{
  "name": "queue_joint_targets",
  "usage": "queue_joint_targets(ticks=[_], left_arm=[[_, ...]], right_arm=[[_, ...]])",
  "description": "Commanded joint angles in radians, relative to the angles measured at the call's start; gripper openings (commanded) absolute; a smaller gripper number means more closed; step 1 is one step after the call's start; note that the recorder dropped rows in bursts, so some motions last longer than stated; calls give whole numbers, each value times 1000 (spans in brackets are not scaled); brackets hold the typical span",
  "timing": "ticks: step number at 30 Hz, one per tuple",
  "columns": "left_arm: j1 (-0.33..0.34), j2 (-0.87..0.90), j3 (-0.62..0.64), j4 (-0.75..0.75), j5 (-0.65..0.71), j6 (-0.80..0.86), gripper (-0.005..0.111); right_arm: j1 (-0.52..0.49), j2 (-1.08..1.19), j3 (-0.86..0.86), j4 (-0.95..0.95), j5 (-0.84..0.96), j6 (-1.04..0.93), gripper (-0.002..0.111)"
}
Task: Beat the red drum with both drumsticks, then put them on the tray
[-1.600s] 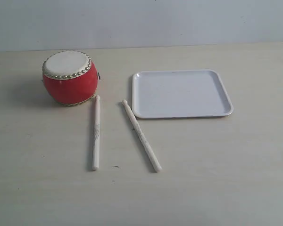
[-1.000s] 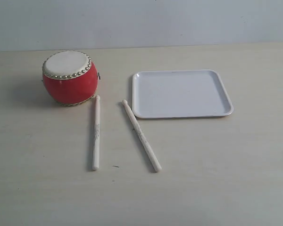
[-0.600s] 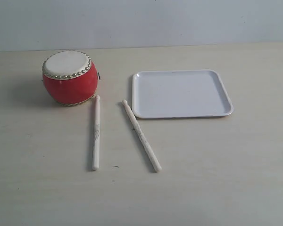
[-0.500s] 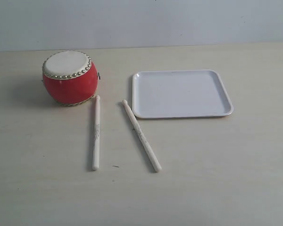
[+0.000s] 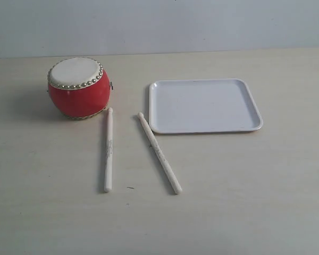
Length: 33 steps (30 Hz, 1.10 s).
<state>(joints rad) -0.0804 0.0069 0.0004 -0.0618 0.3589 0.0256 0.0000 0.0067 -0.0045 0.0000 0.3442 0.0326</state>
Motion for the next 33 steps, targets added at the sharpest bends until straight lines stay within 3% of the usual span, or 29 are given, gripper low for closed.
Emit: queue_joint_targets(ticks=[1, 11, 19, 33], left_arm=[[4, -7, 0, 1, -6, 2, 0], [4, -7, 0, -23, -54, 20, 0], [4, -7, 0, -502, -132, 12, 0], [4, -7, 0, -747, -158, 12, 0]], right_arm=[[-5, -7, 5, 0, -9, -3, 0], [-5, -7, 5, 0, -9, -3, 0], [-5, -7, 5, 0, -9, -3, 0], [-5, -7, 5, 0, -9, -3, 0]])
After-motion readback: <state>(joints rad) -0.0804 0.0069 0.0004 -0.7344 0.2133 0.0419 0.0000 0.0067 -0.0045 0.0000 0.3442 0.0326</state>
